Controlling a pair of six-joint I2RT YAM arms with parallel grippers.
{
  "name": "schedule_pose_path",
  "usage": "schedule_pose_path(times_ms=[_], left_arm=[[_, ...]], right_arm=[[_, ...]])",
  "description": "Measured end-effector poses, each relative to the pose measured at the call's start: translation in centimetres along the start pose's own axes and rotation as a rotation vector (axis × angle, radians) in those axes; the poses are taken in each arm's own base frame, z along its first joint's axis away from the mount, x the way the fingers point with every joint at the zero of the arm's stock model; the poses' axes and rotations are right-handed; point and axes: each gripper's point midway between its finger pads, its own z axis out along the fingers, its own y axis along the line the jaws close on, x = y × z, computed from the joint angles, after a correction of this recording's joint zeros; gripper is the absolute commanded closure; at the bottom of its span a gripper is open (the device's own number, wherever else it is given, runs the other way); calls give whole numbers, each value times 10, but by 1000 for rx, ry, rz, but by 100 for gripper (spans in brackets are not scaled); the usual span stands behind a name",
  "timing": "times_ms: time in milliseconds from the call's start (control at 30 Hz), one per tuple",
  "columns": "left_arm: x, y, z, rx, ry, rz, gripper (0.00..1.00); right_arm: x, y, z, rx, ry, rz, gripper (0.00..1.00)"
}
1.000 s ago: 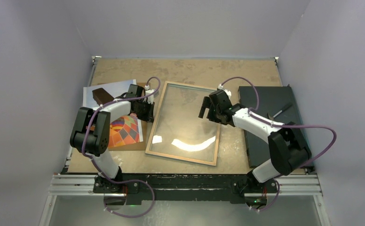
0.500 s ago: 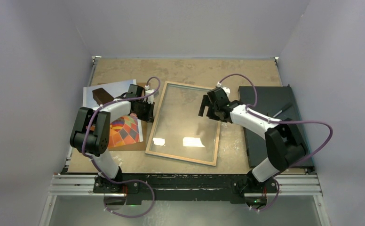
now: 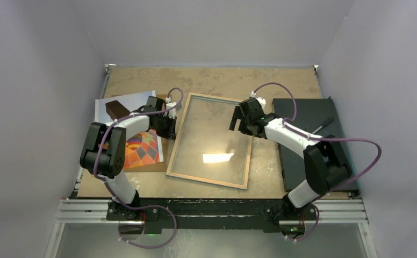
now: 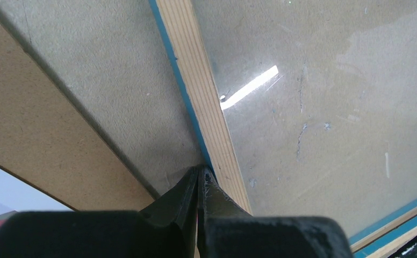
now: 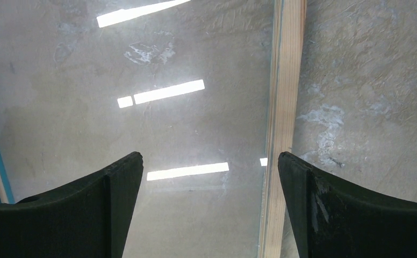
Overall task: Put the photo into the frame
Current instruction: Place the photo frame item in the photo frame.
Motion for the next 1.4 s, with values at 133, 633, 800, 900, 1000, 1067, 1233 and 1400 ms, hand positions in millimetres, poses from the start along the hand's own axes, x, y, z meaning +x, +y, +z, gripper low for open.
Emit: schedule_pose_path(times_ms=[133, 633, 800, 900, 1000, 1067, 1233, 1400], left_arm=[[0, 0, 0, 1, 1, 0, 100], [0, 1, 0, 4, 1, 32, 100], [0, 1, 0, 5, 1, 44, 100], [0, 1, 0, 6, 2, 45, 100], [0, 1, 1, 6, 2, 47, 100], [1, 1, 1, 6, 3, 56, 100], [0, 2, 1, 4, 2, 68, 100], [1, 2, 0, 4, -5, 71, 100]], right_arm=[[0, -1, 0, 2, 0, 10, 2], [2, -44, 7, 22, 9, 136, 1], [5, -35, 25, -14, 35, 144, 1], [5, -32, 35, -17, 58, 149, 1], [-5, -24, 41, -36, 54, 158, 1], [-10, -21, 44, -42, 51, 161, 1], [-19, -16, 54, -52, 56, 173, 1], [-31, -10, 64, -60, 49, 169, 1]])
